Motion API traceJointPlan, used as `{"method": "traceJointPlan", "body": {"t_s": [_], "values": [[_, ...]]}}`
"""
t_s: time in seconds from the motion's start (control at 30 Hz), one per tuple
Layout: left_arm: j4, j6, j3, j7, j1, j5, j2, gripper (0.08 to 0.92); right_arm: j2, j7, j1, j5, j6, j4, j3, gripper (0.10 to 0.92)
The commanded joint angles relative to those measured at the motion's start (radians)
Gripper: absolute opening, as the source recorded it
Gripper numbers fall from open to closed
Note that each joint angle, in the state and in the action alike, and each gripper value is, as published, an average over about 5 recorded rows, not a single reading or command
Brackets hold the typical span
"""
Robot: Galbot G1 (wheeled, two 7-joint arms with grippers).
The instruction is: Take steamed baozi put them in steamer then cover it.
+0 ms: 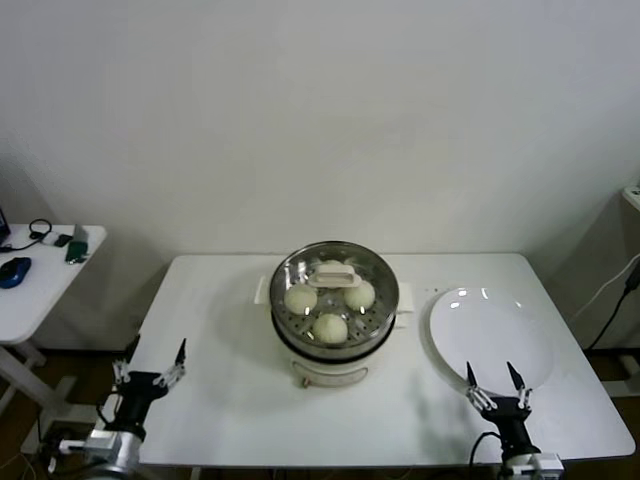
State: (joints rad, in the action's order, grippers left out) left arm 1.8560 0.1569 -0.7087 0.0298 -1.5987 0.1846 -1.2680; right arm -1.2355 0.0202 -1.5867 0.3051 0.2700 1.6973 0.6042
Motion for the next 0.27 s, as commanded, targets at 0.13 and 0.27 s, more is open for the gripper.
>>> {"method": "traceJointPlan", "body": {"t_s": [0.13, 0.27], "values": [[-0.029, 0.069, -0.017, 0.013, -0.046, 0.08, -0.007, 0.823, 0.003, -0.005, 0.003, -0.005, -0.009, -0.001, -0.002, 0.823], [-0.021, 0.073, -0.013, 0.015, -0.048, 0.079, -0.012, 0.823, 0.002, -0.005, 0.002, -0.005, -0.008, 0.001, -0.002, 0.823]]}}
